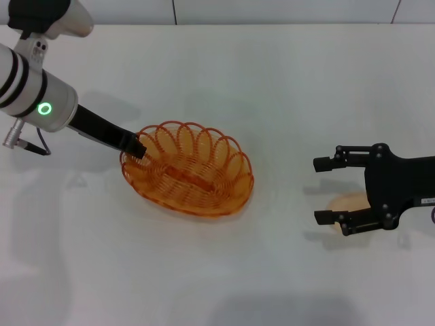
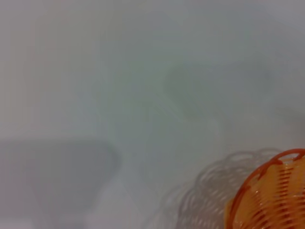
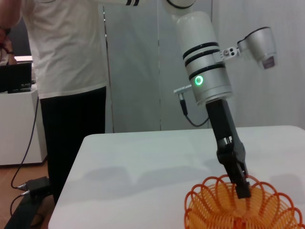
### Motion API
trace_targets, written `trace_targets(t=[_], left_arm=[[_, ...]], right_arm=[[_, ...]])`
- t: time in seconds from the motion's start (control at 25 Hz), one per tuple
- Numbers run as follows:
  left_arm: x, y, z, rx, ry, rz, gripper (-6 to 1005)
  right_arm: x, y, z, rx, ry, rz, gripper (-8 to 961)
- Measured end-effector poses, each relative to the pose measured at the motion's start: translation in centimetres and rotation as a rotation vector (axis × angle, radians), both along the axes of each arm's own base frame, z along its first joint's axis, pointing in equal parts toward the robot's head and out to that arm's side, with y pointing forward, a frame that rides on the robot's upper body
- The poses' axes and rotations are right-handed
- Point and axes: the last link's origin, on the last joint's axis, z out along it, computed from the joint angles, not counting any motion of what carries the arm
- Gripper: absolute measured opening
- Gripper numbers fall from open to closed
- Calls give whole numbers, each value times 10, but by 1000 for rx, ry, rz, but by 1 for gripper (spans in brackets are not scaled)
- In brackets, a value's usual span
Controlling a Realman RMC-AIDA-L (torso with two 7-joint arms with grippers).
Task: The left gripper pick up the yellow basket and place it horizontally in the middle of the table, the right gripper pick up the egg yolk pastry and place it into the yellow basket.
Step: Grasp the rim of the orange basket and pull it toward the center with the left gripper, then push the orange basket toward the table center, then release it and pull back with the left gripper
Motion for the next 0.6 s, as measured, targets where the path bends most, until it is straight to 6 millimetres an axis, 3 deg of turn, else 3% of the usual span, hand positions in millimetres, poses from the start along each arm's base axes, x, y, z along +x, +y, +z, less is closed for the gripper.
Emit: trace_targets(t=[0.36, 0.6], left_arm=[[11, 0, 6, 54, -129, 32, 97], [26, 1, 8, 115, -258, 175, 91]], right_arm=[[0, 1, 3, 16, 6, -1, 801], [4, 1, 11, 63, -1, 3, 801]])
